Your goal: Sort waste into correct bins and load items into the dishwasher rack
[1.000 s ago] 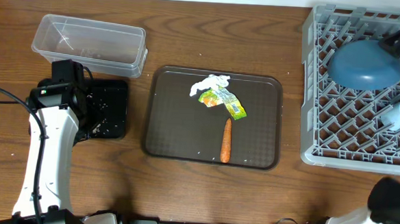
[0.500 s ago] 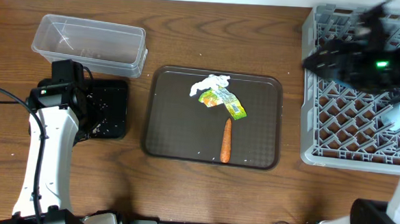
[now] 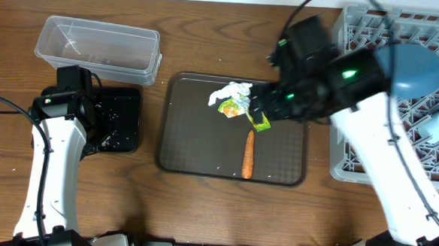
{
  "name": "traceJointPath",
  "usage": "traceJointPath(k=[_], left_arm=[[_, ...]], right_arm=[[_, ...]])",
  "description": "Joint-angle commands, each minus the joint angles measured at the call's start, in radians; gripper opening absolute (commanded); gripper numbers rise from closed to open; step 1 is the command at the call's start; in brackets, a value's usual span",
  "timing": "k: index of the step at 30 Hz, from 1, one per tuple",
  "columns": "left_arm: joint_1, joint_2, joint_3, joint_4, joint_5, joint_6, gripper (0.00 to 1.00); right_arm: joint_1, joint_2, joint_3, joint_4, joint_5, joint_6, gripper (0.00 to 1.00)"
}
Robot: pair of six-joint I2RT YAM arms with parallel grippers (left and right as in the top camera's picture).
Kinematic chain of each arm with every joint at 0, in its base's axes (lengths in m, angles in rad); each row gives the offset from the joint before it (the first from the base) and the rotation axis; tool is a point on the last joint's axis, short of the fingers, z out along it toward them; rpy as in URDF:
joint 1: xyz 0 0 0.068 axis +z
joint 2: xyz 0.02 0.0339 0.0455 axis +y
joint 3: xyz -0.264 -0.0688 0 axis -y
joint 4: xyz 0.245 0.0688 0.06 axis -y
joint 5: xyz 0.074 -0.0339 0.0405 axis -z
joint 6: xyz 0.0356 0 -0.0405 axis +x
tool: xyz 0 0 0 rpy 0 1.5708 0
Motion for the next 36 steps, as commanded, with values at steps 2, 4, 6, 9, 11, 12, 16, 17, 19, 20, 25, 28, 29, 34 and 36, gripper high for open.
traceJointPath(k=[2,4,6,9,11,12,16,17,19,20,25,28,29,34,36], left_arm=[[0.005,0.0,0.014,-0.003,-0.013,-0.016,0.99],[0.005,0.0,0.014,-0.003,-0.013,-0.016,0.99],[0.005,0.0,0.014,-0.003,-0.013,-0.016,0.99],[0.005,0.0,0.014,-0.003,-0.013,-0.016,0.99],[0.005,0.0,0.014,-0.003,-0.013,-0.016,0.99],[0.005,0.0,0.014,-0.003,-0.013,-0.016,0.99],[0.005,0.0,0.014,-0.003,-0.013,-0.016,0.99],[0.005,0.0,0.014,-0.003,-0.013,-0.016,0.99],[0.005,0.0,0.014,-0.003,-0.013,-0.016,0.99],[0.005,0.0,0.014,-0.003,-0.013,-0.016,0.99],[0.005,0.0,0.014,-0.003,-0.013,-0.016,0.99],[0.005,0.0,0.014,-0.003,-0.013,-0.016,0.99],[0.005,0.0,0.014,-0.003,-0.013,-0.016,0.99],[0.005,0.0,0.014,-0.003,-0.013,-0.016,0.99],[0.005,0.0,0.014,-0.003,-0.013,-0.016,0.99]], right_arm=[[0.051,-0.004,-0.079,0.056,0.098,0.127,0.99],[0.055,-0.004,-0.111,0.08,0.097,0.14,0.99],[0.054,-0.004,-0.139,0.095,0.097,0.148,0.99],[0.055,-0.004,-0.175,0.113,0.087,0.15,0.99],[0.056,-0.004,-0.195,0.124,0.086,0.15,0.99],[0.058,-0.004,-0.207,0.135,0.086,0.149,0.99],[0.066,-0.004,-0.257,0.217,0.095,0.124,0.99],[0.066,-0.004,-0.273,0.256,0.095,0.115,0.99],[0.066,-0.004,-0.299,0.324,0.094,0.101,0.99],[0.066,-0.004,-0.314,0.368,0.094,0.09,0.99],[0.066,-0.001,-0.365,0.505,0.095,0.042,0.99],[0.066,0.009,-0.39,0.566,0.118,0.04,0.99],[0.066,0.015,-0.393,0.576,0.135,0.04,0.99],[0.063,0.093,-0.394,0.589,0.264,0.04,0.99],[0.058,0.133,-0.394,0.599,0.282,0.04,0.98]])
